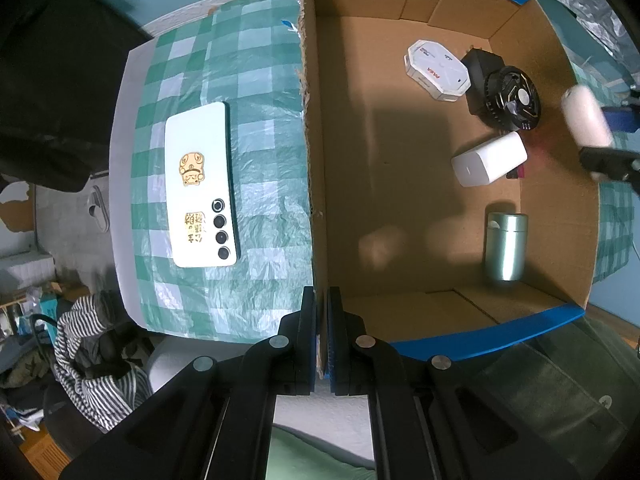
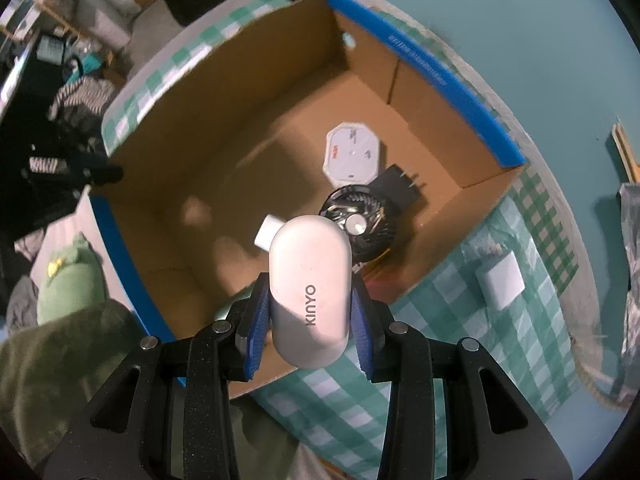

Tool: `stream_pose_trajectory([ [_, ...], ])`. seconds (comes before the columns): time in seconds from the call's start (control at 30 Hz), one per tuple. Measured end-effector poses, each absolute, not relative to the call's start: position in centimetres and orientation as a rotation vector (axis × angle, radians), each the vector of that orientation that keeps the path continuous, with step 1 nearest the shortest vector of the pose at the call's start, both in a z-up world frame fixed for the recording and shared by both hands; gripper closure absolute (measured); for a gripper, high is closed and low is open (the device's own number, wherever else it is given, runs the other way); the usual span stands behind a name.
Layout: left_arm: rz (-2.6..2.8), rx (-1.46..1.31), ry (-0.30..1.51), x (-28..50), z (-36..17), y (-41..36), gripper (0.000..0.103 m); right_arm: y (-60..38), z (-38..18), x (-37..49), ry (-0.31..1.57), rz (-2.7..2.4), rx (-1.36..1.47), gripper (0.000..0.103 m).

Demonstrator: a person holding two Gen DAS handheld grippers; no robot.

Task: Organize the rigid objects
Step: 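Carry the white earbud case with the right tool into the box, then open the right tool to release the earbud case beside the tin, then move the right tool back over the white square charger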

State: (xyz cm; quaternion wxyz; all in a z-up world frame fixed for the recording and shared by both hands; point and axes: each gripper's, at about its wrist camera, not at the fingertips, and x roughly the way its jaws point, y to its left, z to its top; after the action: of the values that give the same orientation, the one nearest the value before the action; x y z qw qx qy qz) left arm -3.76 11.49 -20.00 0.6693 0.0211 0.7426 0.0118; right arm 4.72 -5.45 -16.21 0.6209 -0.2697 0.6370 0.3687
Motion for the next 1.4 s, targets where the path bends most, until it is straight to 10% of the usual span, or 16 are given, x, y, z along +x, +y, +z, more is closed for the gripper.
stream_pose_trajectory([
  [1.4,0.021,0.053,1.673,-3.6,-19.8,11.7,0.099,-7.2,-13.4,5.7,1.442,0.805,-0.555,0.056],
])
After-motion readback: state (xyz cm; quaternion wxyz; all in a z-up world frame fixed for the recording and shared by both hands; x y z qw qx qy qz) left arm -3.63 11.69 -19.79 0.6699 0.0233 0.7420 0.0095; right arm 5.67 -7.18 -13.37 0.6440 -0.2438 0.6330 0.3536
